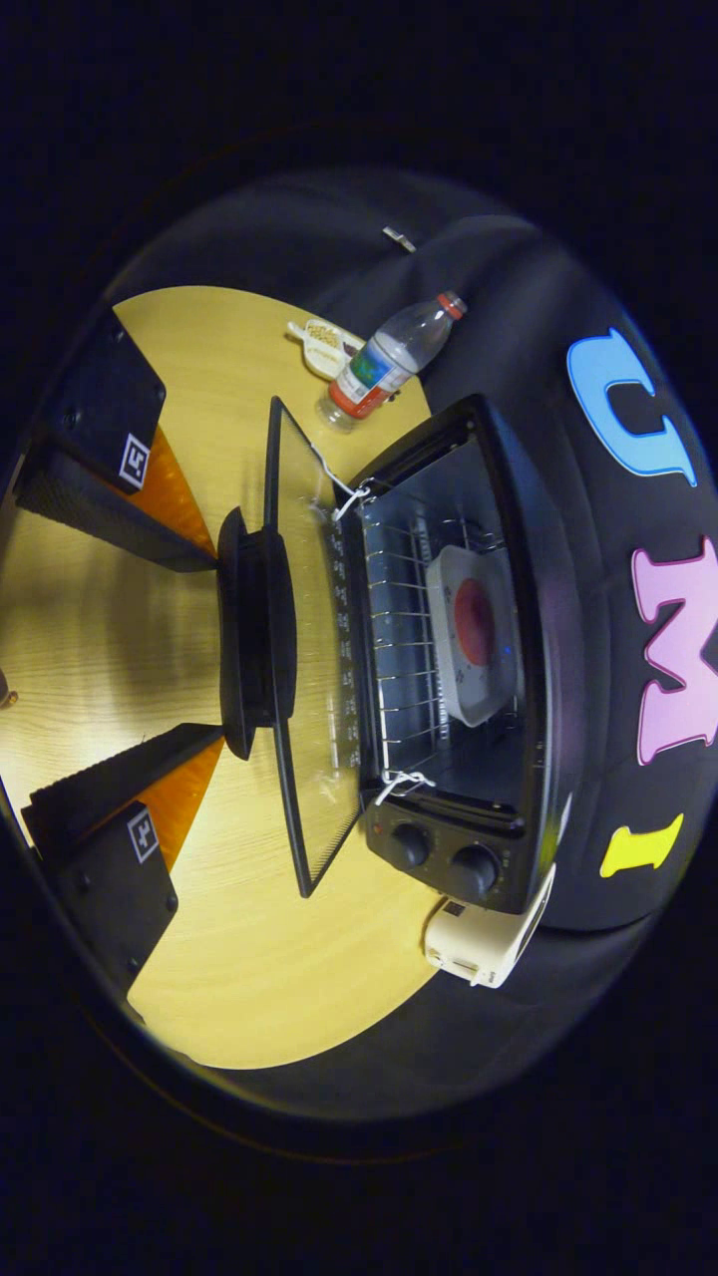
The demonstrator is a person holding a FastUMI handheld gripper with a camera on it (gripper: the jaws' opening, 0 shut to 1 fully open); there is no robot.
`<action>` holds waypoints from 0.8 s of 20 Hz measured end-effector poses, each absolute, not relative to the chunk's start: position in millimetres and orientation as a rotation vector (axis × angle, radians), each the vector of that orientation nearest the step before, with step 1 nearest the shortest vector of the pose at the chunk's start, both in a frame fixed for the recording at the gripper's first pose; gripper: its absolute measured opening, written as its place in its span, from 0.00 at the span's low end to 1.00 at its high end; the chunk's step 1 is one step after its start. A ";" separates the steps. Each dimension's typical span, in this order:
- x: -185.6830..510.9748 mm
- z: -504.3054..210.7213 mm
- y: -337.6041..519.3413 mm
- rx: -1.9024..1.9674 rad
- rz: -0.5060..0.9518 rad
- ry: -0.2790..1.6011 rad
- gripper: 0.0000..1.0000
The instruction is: Open the toaster oven, put the food inside, and close the toaster oven door.
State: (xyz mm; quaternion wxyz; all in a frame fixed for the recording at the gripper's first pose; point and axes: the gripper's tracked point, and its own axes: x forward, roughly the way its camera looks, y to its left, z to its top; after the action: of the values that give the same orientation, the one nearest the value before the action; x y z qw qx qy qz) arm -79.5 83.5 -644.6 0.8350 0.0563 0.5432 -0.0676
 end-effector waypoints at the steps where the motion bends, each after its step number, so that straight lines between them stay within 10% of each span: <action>1: -73.7 -635.2 84.2 0.134 -0.143 1.119 0.99; 16: -63.4 -464.0 46.0 0.084 -0.015 0.823 0.99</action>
State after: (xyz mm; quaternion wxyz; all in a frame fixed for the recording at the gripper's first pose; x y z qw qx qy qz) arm -63.4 46.0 -464.0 0.9157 0.0408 0.3997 -0.0073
